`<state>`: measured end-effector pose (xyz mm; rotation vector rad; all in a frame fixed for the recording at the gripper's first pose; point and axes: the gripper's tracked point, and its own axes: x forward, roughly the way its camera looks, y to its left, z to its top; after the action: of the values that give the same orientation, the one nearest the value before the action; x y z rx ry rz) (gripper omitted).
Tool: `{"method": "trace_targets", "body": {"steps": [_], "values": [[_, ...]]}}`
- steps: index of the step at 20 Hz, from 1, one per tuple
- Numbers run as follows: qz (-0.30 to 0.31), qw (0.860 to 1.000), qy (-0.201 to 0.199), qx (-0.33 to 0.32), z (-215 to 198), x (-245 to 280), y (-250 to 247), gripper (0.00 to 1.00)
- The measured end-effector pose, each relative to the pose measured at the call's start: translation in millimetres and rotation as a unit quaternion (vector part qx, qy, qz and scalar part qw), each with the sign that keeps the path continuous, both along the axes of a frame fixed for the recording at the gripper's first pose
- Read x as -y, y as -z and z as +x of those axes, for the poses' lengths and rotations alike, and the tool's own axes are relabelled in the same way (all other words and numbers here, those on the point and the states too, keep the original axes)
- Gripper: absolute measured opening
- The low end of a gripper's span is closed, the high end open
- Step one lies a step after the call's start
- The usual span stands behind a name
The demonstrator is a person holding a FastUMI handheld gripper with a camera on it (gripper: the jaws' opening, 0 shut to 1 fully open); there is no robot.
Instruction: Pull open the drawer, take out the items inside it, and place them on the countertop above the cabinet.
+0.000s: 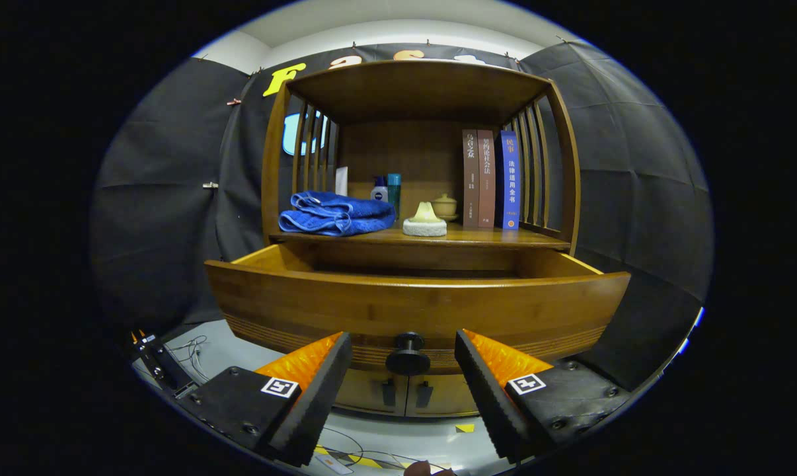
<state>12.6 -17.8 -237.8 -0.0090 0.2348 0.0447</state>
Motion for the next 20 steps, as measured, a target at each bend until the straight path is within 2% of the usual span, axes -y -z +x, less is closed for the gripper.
{"method": "trace_targets", "body": {"steps": [5, 11, 13, 20], "values": [[-0.024, 1.0, 0.002, 0.015, 27.4, -4.2, 12.8, 0.99], [-0.033, 0.998, 0.041, 0.036, 41.6, 0.0, 4.8, 0.99], [-0.022, 0.998, 0.042, 0.032, 51.3, -0.9, 4.3, 0.98], [-0.043, 0.998, 0.041, 0.034, 99.8, 0.2, 8.9, 0.98]]}}
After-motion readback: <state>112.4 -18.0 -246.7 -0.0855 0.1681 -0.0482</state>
